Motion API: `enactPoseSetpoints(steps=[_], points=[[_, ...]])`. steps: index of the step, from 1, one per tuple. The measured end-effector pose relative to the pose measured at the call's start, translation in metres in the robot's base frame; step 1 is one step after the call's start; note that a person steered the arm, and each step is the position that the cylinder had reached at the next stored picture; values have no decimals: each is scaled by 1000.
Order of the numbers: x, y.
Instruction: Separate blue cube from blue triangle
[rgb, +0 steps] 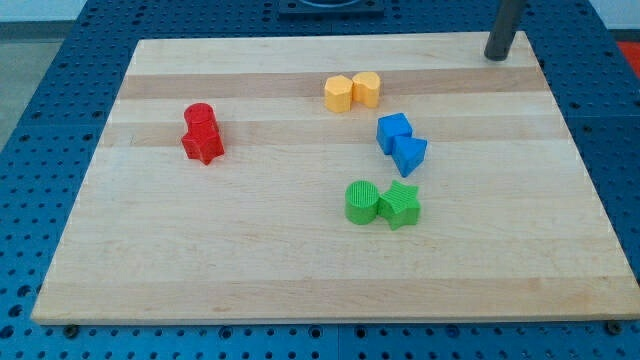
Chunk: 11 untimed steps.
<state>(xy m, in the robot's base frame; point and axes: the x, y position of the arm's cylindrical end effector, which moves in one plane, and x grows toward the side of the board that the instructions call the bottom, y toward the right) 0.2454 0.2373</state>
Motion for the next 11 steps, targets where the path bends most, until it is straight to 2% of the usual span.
enactPoseSetpoints(steps=[2,4,5,6,8,11], points=[[15,-11],[24,-81],[65,-85],[107,-115],[155,-125],[158,-220]])
